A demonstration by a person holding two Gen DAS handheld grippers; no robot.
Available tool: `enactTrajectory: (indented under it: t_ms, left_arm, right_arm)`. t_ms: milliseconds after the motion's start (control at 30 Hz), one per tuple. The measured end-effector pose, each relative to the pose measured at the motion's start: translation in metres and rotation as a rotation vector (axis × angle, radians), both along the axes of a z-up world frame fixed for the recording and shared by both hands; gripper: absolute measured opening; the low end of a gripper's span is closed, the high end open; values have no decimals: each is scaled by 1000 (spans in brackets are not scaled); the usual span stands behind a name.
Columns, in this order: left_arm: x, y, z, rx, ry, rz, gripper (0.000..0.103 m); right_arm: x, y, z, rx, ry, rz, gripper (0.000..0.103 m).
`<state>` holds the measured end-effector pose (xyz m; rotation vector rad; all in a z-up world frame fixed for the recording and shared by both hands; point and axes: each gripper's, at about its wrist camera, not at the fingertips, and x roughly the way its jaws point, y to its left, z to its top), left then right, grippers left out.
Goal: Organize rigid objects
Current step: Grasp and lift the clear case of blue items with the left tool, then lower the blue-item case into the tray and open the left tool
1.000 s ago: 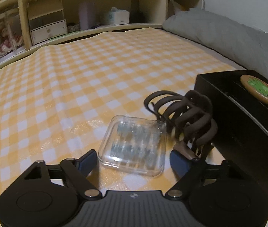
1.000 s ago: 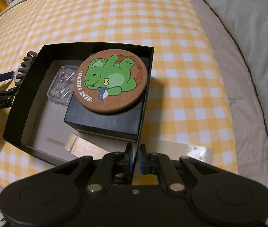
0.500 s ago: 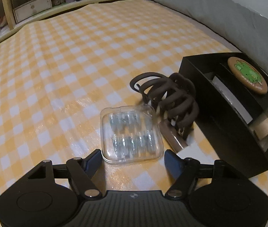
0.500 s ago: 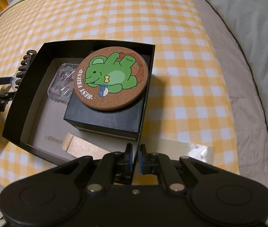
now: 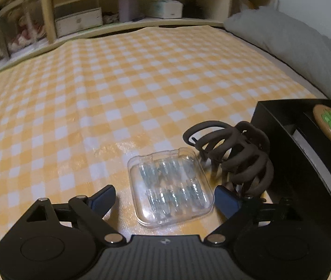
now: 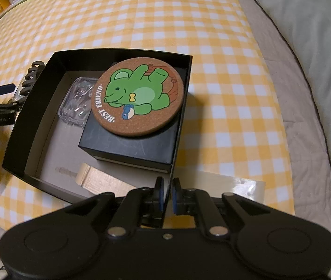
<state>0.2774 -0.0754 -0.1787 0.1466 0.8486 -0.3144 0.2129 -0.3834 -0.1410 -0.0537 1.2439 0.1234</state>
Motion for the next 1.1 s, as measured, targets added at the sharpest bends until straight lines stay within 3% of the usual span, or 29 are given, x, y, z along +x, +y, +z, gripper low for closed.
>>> enactTrajectory:
  t_ms: [100, 533, 667, 767, 833, 1033, 1100]
  left_arm:
    - [1, 4, 2, -5, 15, -15, 75]
    - [4, 49, 9, 52, 89, -193, 75]
    - [7, 54, 10, 48, 80, -110, 84]
    - [12, 55, 11, -49, 78, -12, 88]
    - [15, 51, 10, -68, 85, 53, 88]
    - [11, 29, 2, 54, 22, 37, 86]
    - [10, 27, 1, 64, 18, 27, 75]
  right_arm:
    - [0, 0, 0, 0, 0, 0, 8]
    - [0, 1, -1, -1, -1, 1, 8]
    - [0, 0, -1, -1, 0, 0, 8]
    - [0, 1, -1, -2, -2, 1, 8]
    - [1, 0, -1, -1, -2, 0, 8]
    - [0, 1, -1, -2, -2, 1, 8]
    - [0, 1, -1, -1, -2, 0, 8]
